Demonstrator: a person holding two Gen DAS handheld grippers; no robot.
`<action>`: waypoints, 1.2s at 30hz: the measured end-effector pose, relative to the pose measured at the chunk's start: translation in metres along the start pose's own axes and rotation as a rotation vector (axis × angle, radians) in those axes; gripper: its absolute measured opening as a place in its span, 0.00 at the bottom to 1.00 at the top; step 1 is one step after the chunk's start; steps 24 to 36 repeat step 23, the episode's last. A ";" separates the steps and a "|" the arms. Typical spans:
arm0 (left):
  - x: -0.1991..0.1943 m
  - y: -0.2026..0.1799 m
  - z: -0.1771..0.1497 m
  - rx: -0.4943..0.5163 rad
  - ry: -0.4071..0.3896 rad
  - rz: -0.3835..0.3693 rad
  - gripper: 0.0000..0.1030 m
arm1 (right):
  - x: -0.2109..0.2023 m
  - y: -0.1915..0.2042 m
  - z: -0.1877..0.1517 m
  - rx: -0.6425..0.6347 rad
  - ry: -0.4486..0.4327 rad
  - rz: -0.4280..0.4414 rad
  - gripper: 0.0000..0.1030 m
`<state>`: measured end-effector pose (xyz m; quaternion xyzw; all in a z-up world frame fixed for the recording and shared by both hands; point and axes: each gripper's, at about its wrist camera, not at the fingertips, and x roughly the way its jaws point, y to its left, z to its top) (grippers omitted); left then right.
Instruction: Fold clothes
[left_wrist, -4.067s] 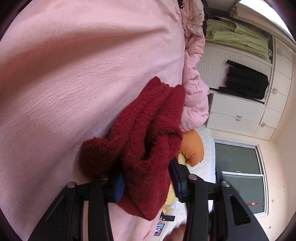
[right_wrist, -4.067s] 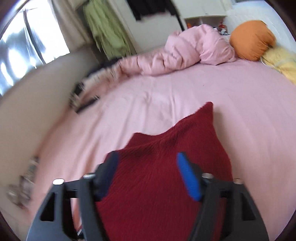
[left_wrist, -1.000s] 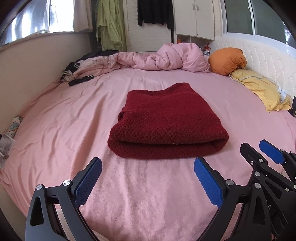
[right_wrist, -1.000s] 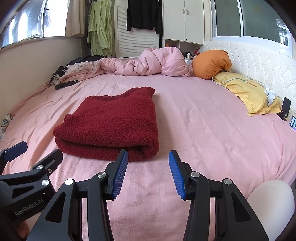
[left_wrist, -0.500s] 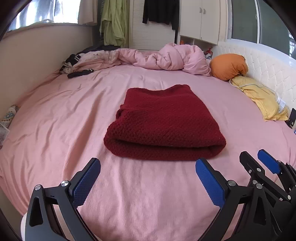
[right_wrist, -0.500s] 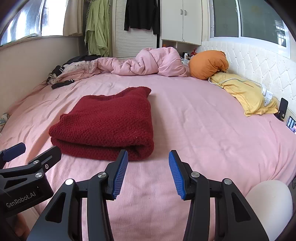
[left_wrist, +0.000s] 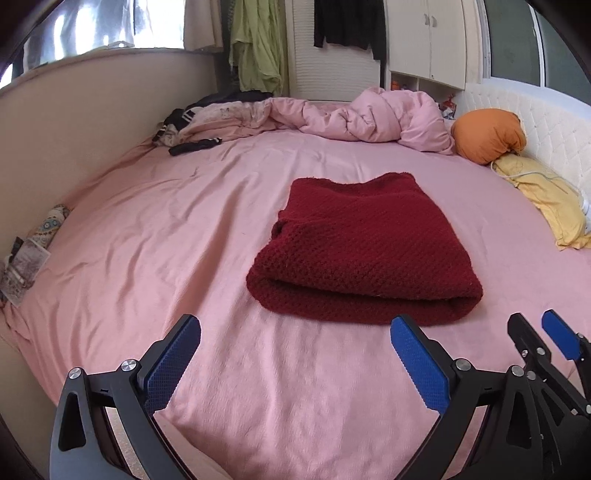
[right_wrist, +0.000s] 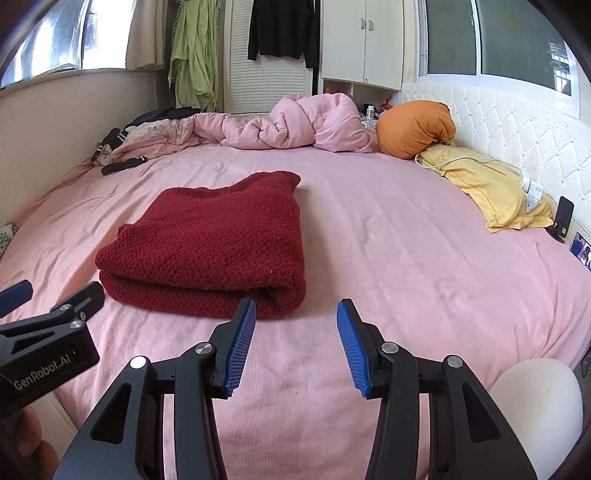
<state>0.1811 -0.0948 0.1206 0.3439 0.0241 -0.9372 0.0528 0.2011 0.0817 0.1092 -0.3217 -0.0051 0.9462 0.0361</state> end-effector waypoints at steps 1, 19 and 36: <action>-0.003 0.003 0.000 -0.017 -0.011 -0.025 1.00 | 0.001 0.000 0.000 -0.001 0.000 0.000 0.46; 0.001 -0.012 -0.004 0.067 0.002 -0.039 1.00 | 0.005 -0.002 0.001 -0.001 0.007 -0.001 0.46; -0.005 -0.011 -0.005 0.056 -0.029 -0.063 1.00 | 0.006 -0.002 0.002 -0.002 0.009 0.001 0.46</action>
